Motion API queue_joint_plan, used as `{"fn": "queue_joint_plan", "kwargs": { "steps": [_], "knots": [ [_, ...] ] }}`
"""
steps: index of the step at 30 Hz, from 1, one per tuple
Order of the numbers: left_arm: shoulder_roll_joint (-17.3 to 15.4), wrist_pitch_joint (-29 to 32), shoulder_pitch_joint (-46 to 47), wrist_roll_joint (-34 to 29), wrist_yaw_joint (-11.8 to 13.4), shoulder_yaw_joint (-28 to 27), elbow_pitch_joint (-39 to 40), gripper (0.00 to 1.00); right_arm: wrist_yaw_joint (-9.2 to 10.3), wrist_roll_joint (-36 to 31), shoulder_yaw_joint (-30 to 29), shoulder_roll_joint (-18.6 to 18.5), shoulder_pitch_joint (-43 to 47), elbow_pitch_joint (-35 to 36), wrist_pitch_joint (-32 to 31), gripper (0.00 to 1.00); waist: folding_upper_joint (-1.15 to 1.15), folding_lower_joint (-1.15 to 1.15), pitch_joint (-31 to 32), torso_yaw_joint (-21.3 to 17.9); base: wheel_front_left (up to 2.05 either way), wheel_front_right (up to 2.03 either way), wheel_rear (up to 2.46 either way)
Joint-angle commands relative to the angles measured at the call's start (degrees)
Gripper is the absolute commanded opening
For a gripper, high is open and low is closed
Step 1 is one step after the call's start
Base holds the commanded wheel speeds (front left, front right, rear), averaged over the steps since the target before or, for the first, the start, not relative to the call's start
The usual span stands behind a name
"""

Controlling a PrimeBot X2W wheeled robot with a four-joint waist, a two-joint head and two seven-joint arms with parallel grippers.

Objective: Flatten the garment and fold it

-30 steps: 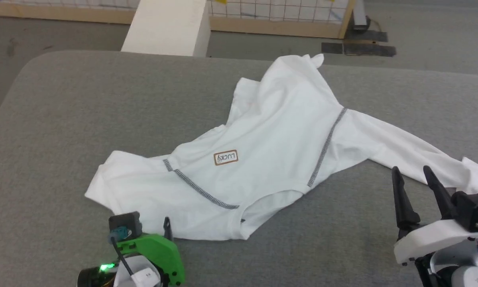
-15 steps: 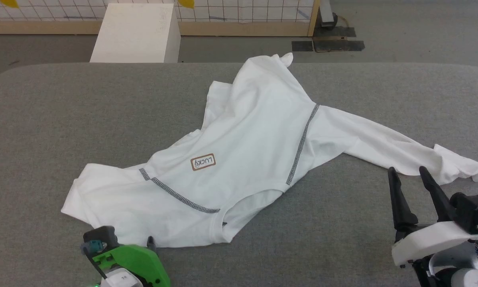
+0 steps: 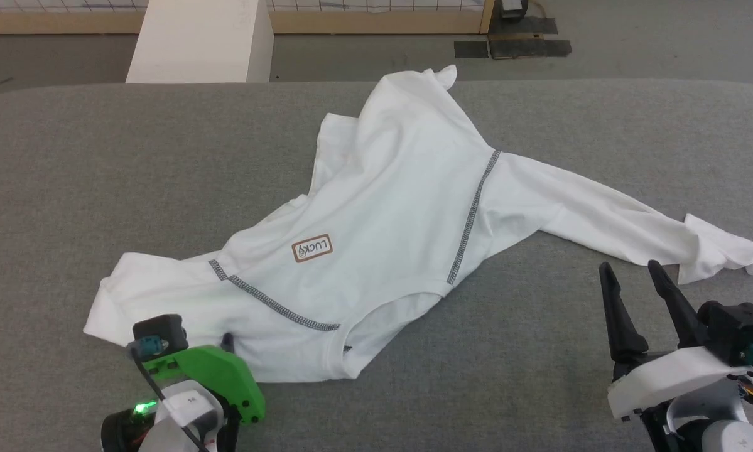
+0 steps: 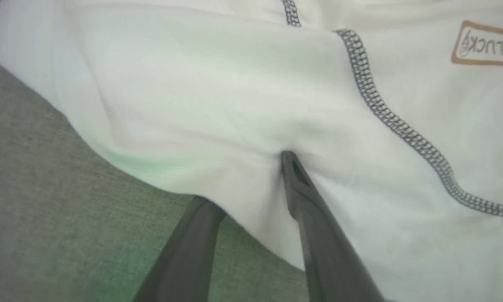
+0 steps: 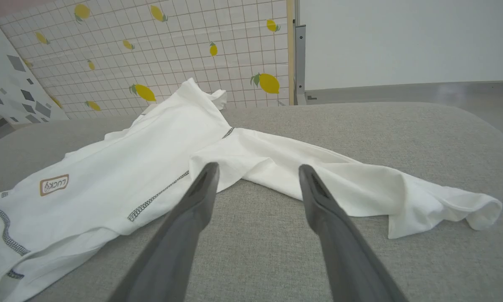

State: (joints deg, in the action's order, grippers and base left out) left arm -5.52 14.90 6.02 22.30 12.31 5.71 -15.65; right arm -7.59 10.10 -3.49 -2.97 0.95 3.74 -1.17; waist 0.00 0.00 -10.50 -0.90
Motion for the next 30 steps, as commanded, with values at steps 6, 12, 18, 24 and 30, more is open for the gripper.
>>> {"fn": "queue_joint_plan", "kwargs": {
  "steps": [6, 12, 18, 24, 30],
  "knots": [
    [0.24, -6.65, -0.46, -1.26, -1.32, 0.80, -1.02, 0.00, 0.10, 0.40, 0.42, 0.09, -1.11, -0.55, 0.33, 1.00, 0.00, 0.00, 0.02, 1.31, 0.00, 0.00, 0.00],
    [-0.44, -12.05, -2.27, -1.84, -0.50, -0.46, 1.47, 0.00, 0.10, 0.08, 0.47, 0.09, -1.05, -1.06, -0.53, 1.00, 0.00, 0.00, 0.81, 3.07, 0.00, 0.00, 0.00],
    [-1.32, -14.94, -3.42, -2.50, 0.30, -1.20, 3.95, 0.00, 0.10, 0.81, 1.05, 0.09, -3.65, -4.43, -5.79, 1.00, 0.00, 0.00, 0.62, 4.68, 0.00, 0.00, 0.00],
    [-1.81, -16.69, -2.24, -3.16, 1.21, -1.57, 4.25, 0.00, 0.10, 4.72, 0.45, 0.09, -10.01, -12.47, -16.26, 1.00, 0.00, 0.00, -0.94, 6.03, 0.00, 0.00, 0.00],
    [-1.30, -17.44, 0.04, -3.41, 1.11, -0.46, 4.11, 0.00, 0.10, 5.05, -1.79, 0.09, -17.09, -19.47, -21.54, 1.00, 0.00, 0.00, -3.29, 7.25, 0.00, 0.00, 0.00]
  ]
}}
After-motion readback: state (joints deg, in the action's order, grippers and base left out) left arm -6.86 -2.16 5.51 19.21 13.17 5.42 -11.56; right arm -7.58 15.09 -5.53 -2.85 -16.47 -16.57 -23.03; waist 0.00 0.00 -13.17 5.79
